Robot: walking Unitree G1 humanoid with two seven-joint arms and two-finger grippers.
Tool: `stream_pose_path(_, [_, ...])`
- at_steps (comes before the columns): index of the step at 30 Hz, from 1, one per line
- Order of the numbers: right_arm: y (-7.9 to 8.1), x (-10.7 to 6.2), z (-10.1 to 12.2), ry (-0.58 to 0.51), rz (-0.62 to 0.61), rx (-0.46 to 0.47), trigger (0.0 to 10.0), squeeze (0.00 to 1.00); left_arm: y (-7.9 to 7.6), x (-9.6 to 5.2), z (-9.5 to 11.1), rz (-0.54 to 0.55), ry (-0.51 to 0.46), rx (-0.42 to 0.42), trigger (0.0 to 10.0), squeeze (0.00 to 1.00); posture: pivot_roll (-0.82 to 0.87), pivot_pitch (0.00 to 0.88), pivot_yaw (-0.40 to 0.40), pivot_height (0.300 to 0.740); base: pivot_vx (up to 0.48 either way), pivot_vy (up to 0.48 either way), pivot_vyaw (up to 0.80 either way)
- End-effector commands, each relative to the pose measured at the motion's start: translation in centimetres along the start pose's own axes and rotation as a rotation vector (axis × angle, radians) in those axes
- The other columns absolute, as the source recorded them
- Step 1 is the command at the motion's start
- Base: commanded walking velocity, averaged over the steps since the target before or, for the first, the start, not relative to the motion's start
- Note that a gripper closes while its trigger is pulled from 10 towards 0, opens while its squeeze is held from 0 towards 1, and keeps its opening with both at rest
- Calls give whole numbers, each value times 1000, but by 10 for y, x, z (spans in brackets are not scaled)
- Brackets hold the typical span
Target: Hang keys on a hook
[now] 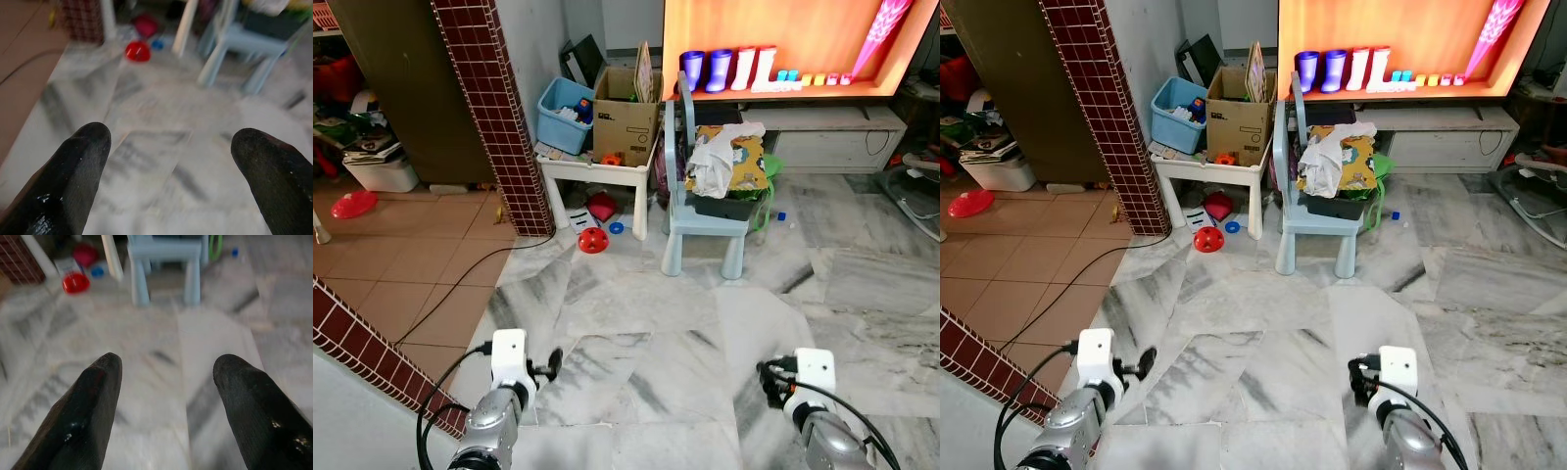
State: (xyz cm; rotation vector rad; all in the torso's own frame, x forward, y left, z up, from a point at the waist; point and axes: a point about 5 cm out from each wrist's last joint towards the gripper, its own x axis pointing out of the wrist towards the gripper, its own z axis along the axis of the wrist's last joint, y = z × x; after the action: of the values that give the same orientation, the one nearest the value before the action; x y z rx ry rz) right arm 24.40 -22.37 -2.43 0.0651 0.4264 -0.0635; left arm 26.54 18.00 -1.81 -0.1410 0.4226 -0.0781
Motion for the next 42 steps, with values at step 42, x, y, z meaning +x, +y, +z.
stream_pose_path(42, [44, 5, 137, -535, 162, -92, 10000, 0, -30, 5, 119, -130, -414, 4, 10000, 0, -64, 0, 35, 740, 0, 0, 0])
